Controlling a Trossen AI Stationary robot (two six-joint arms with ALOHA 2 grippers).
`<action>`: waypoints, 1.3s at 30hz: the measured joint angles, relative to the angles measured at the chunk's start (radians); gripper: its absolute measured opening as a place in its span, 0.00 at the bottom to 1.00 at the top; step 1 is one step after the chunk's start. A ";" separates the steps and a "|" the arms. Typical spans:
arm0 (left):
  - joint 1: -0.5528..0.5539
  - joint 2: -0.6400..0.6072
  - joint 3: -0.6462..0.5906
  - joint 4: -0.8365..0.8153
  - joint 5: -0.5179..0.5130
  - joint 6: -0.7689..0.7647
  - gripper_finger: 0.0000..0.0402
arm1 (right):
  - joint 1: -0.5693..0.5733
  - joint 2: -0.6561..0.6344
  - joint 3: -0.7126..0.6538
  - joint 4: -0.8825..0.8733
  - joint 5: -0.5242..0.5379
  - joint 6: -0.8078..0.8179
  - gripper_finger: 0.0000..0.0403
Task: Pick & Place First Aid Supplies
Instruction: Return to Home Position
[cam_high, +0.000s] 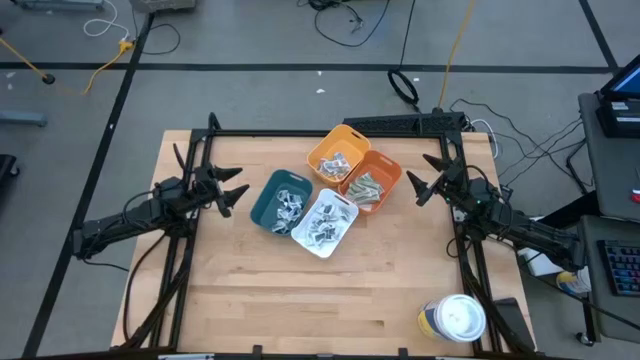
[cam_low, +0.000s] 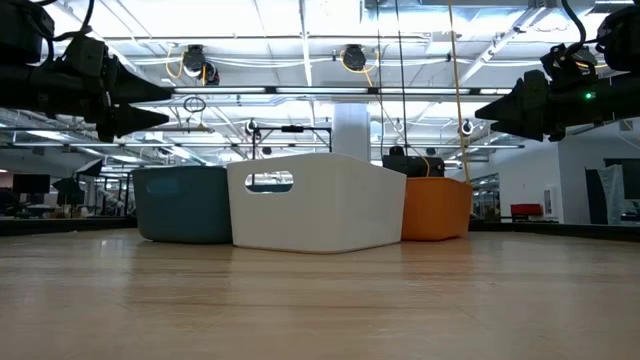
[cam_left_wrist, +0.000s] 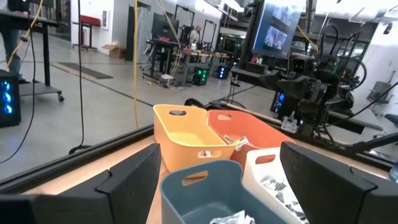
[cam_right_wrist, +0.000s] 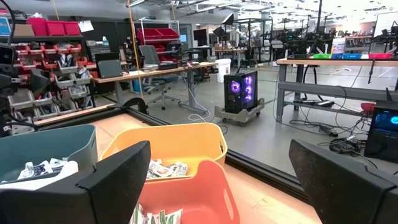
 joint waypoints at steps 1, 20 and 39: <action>0.000 0.008 0.000 -0.001 0.000 0.000 0.82 | 0.000 0.000 0.000 0.000 0.000 0.000 0.94; 0.000 0.013 -0.002 0.005 0.000 -0.001 0.83 | 0.000 0.000 0.000 0.000 0.000 0.000 0.94; 0.000 0.013 -0.002 0.006 0.000 -0.003 0.83 | 0.000 0.000 0.000 0.000 0.000 0.000 0.94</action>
